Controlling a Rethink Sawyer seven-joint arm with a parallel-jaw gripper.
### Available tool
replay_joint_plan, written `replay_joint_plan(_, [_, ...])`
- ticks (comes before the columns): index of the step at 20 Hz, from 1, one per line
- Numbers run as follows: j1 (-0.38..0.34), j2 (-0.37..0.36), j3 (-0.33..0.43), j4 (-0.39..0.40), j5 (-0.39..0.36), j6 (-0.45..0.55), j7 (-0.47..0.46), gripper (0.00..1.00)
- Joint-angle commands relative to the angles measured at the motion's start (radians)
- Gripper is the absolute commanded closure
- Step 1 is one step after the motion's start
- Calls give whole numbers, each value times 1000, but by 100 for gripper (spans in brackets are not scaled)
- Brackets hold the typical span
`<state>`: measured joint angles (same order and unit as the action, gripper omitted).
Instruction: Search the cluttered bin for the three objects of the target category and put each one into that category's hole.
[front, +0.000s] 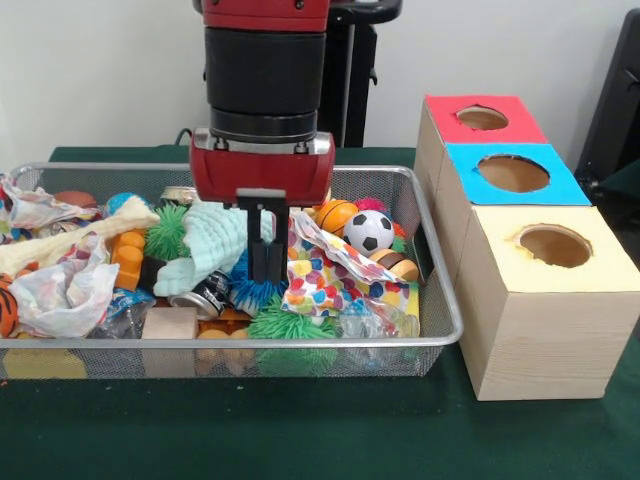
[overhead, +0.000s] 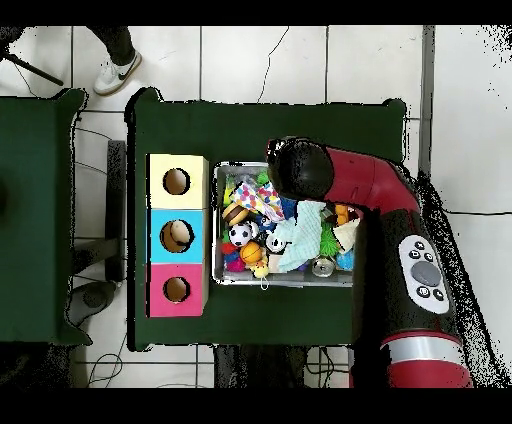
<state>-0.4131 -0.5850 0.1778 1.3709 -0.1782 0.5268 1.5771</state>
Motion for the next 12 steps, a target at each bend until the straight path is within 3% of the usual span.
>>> replay_joint_plan(1, [-50, 9, 120, 83, -49, 164, -169, 100])
replay_joint_plan(12, [-115, 17, 180, 78, -86, 184, -204, 100])
